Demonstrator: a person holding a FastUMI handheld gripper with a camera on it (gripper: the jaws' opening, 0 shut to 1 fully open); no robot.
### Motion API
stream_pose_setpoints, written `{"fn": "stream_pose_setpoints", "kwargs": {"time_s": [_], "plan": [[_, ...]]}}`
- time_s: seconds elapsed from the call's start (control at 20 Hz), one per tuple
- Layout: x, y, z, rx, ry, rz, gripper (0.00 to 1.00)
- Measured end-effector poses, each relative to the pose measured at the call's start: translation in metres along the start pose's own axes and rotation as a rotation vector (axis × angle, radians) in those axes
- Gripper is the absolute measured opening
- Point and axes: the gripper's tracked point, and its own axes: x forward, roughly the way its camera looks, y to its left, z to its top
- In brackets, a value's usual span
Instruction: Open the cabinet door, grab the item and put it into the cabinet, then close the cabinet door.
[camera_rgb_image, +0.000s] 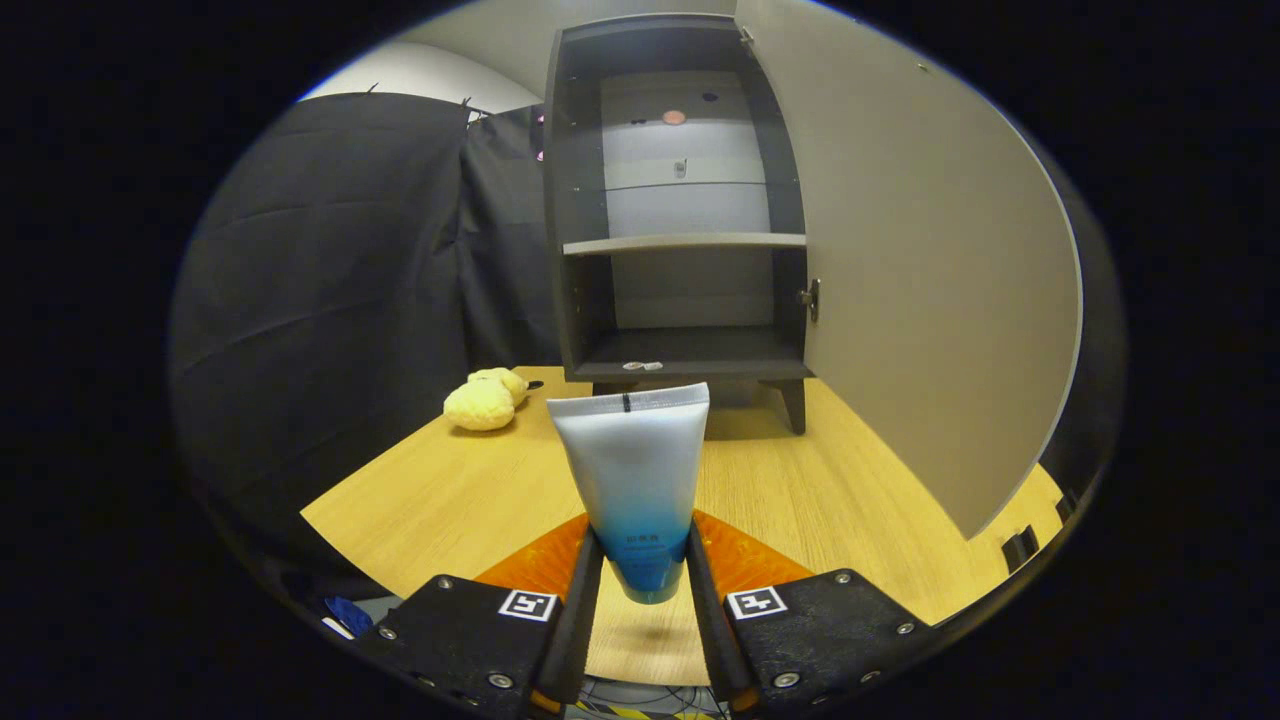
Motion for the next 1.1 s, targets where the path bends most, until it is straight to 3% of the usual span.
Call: {"fn": "stream_pose_setpoints", "kwargs": {"time_s": [0.45, 1.1], "plan": [[0.034, 0.008, 0.134, -0.070, -0.105, 0.018, 0.47], [0.209, -0.021, 0.300, -0.094, -0.218, -0.006, 0.47]]}}
